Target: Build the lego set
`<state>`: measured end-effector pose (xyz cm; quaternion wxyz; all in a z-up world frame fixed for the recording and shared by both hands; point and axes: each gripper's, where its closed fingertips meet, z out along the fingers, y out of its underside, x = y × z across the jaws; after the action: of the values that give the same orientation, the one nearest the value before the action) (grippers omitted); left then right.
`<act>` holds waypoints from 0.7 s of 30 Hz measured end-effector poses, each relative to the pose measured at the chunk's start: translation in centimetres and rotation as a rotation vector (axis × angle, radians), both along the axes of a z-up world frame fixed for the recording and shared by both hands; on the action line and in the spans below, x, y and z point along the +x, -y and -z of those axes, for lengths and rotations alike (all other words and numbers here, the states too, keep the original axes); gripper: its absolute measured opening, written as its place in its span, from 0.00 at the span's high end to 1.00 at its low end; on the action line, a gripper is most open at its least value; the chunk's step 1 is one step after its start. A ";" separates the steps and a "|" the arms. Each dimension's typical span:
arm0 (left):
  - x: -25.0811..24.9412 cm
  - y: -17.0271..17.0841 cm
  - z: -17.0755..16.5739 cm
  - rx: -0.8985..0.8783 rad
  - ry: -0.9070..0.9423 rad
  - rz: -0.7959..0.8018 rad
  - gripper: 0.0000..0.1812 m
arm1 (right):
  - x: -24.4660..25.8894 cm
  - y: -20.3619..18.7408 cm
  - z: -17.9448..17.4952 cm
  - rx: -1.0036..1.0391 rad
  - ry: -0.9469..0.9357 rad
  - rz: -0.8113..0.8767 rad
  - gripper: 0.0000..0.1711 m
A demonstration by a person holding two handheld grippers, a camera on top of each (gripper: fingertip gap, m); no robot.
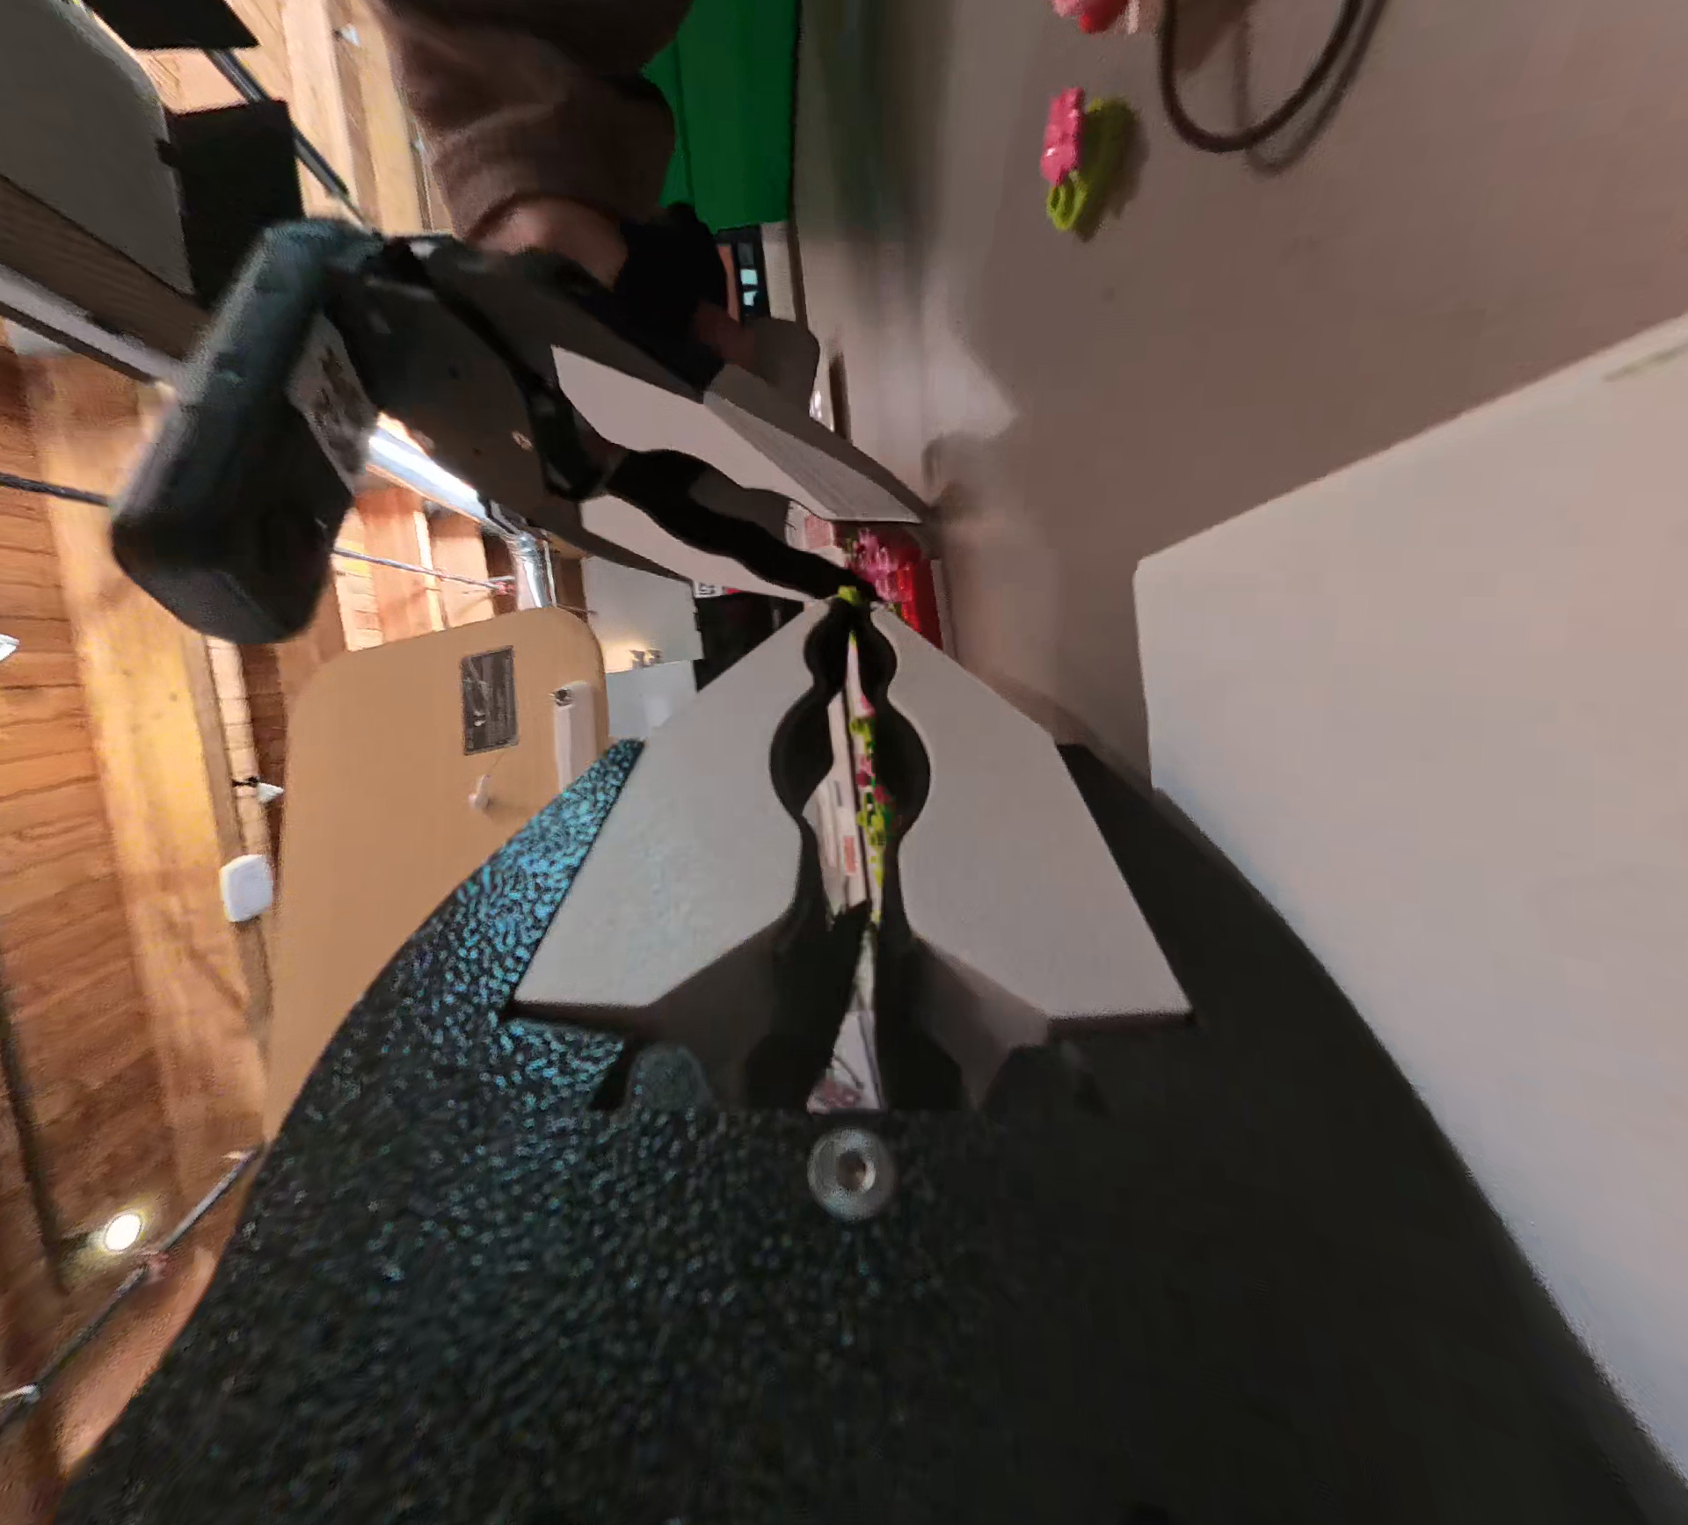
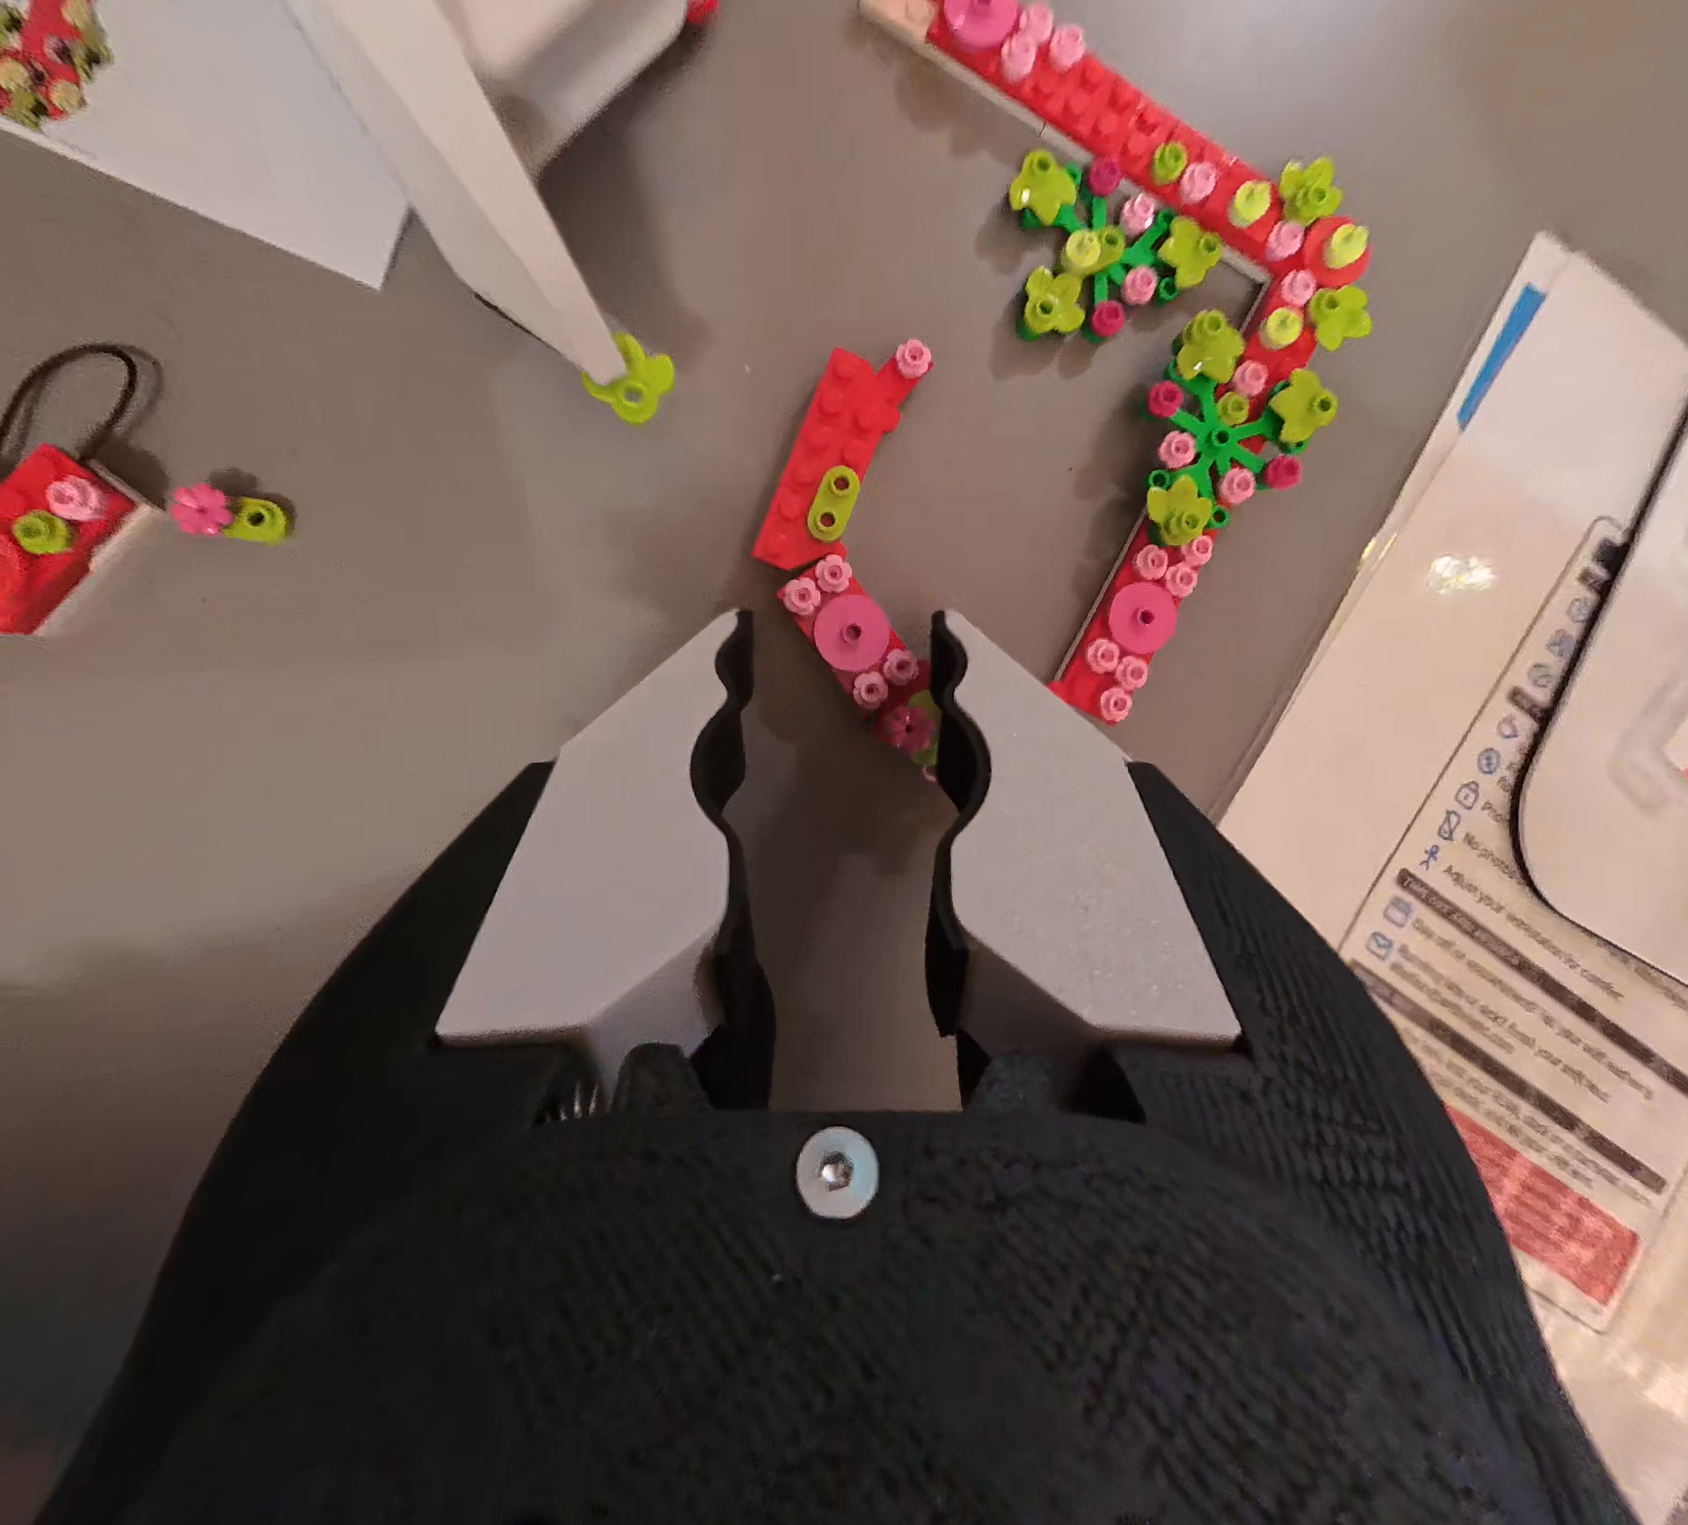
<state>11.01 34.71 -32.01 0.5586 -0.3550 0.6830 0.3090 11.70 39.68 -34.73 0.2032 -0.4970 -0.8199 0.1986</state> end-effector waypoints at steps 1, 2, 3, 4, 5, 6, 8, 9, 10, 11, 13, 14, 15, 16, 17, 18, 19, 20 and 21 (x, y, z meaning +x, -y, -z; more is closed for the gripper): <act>0.1 0.1 0.0 0.016 -0.012 0.005 1.00 | 0.1 0.1 0.2 -0.024 0.017 0.001 0.82; 0.2 0.2 0.1 0.025 -0.025 0.006 1.00 | 0.1 0.4 0.2 -0.058 0.022 0.004 0.84; 0.3 0.2 0.1 0.032 -0.035 0.007 1.00 | 0.1 0.5 0.2 -0.077 0.024 0.009 0.87; 0.4 0.3 0.2 0.037 -0.038 0.012 1.00 | 0.3 0.9 0.2 -0.103 0.033 0.005 0.88; 0.5 0.3 0.1 0.046 -0.042 0.012 1.00 | 0.5 1.4 0.1 -0.131 0.045 0.006 0.88; 0.5 0.3 0.1 0.054 -0.051 0.008 1.00 | 0.6 1.8 0.1 -0.154 0.054 0.009 0.89; 0.7 0.4 0.3 0.069 -0.072 0.009 1.00 | 0.7 2.7 0.1 -0.194 0.060 0.005 0.90; 0.7 0.4 0.2 0.079 -0.079 0.010 1.00 | 0.7 3.1 0.1 -0.216 0.063 0.004 0.90; 0.7 0.4 0.2 0.083 -0.084 0.007 1.00 | 0.6 3.4 0.0 -0.233 0.059 0.005 0.90; 0.7 0.4 0.2 0.080 -0.088 0.001 1.00 | 0.6 3.8 0.0 -0.250 0.050 0.004 0.90; 0.6 0.3 0.3 0.082 -0.103 -0.004 1.00 | 0.7 4.4 0.0 -0.287 0.035 -0.006 0.91; 0.6 0.4 0.4 0.077 -0.110 -0.002 1.00 | 0.7 4.4 0.0 -0.297 0.030 -0.001 0.91; 0.5 0.4 0.5 0.061 -0.118 0.004 1.00 | 0.7 4.4 0.0 -0.305 0.027 0.004 0.91; 0.6 0.7 0.7 0.039 -0.131 0.020 1.00 | 0.7 4.4 0.0 -0.311 0.024 0.004 0.91; 0.7 0.9 0.9 0.025 -0.144 0.043 1.00 | 0.7 4.4 0.0 -0.317 0.021 0.005 0.91; 0.8 1.1 0.9 0.021 -0.160 0.061 1.00 | 0.7 4.4 0.0 -0.322 0.019 0.005 0.91; 0.8 1.2 1.0 0.021 -0.179 0.073 1.00 | 0.6 4.4 0.0 -0.327 0.017 0.005 0.91; 0.7 1.2 1.2 0.012 -0.196 0.084 1.00 | 0.6 4.4 0.0 -0.330 0.018 0.007 0.91; 0.7 1.2 1.2 0.008 -0.193 0.092 1.00 | 0.6 4.4 0.0 -0.329 0.020 0.008 0.91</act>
<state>11.74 33.47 -33.19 0.5053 -0.2896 0.7478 0.3187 12.32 35.28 -34.77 0.1118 -0.5288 -0.7763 0.3243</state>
